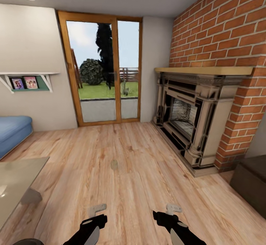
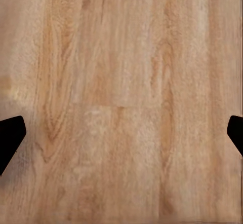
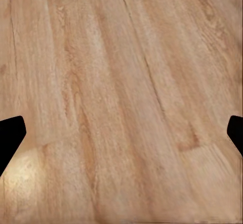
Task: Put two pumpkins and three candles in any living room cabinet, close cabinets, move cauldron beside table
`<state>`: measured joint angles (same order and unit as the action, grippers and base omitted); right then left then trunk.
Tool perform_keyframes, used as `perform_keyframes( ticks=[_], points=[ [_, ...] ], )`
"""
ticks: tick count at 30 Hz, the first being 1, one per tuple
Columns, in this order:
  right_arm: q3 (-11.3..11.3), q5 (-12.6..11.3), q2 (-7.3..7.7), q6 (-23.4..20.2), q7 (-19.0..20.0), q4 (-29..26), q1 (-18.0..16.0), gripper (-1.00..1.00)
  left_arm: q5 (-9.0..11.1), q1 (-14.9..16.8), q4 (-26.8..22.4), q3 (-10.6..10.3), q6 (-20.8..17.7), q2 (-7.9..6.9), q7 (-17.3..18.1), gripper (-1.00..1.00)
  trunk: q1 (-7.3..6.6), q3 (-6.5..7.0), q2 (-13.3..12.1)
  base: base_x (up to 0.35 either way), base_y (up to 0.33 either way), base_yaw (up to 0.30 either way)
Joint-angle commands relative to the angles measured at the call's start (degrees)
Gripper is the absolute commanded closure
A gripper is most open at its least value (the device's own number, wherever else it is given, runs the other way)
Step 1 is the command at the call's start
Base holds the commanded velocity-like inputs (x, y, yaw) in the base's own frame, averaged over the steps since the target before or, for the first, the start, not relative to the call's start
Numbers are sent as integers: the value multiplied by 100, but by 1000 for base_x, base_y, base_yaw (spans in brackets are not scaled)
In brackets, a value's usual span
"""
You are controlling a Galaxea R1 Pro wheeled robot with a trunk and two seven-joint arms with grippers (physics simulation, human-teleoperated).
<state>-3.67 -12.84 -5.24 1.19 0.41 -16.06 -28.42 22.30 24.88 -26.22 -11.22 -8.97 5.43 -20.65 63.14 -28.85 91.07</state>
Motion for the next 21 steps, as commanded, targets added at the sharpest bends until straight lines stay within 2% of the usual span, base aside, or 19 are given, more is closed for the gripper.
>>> perform_keyframes(
  ticks=[1, 15, 21],
  points=[
    [-38, -56, 0, 13, 3, 5, -5, -100, 47, 0, -15, -47, -26, -7, -51, -100, -1, -6, 3, -97, -4, -290],
    [-38, -61, 5, 13, 3, 6, -5, -100, 47, -1, -15, -47, -26, -9, -50, -100, -1, -6, 3, -94, -1, -290],
    [-38, -61, 5, 13, 3, 14, -5, -100, 47, -1, -15, -47, -26, -7, -48, -100, -1, -6, 3, -198, 0, -290]
  ],
)
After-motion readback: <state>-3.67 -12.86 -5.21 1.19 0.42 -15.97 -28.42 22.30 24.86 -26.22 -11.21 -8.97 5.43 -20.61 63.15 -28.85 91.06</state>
